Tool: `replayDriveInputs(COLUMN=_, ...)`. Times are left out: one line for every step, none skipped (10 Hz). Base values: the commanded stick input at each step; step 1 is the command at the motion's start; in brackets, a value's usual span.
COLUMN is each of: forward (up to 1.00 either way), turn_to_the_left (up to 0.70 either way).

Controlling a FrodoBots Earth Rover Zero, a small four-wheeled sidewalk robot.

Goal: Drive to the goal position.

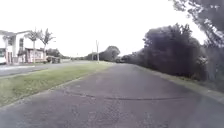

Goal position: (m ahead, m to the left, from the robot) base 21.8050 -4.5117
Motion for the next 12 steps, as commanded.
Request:
replayDriveInputs(forward=0.06, turn_to_the_left=0.00)
replayDriveInputs(forward=0.06, turn_to_the_left=0.00)
replayDriveInputs(forward=0.05, turn_to_the_left=0.00)
replayDriveInputs(forward=0.05, turn_to_the_left=0.00)
replayDriveInputs(forward=0.05, turn_to_the_left=0.00)
replayDriveInputs(forward=0.06, turn_to_the_left=0.00)
replayDriveInputs(forward=0.06, turn_to_the_left=0.00)
replayDriveInputs(forward=0.06, turn_to_the_left=0.00)
replayDriveInputs(forward=0.05, turn_to_the_left=0.00)
replayDriveInputs(forward=0.05, turn_to_the_left=0.00)
replayDriveInputs(forward=0.06, turn_to_the_left=0.00)
replayDriveInputs(forward=0.05, turn_to_the_left=0.00)
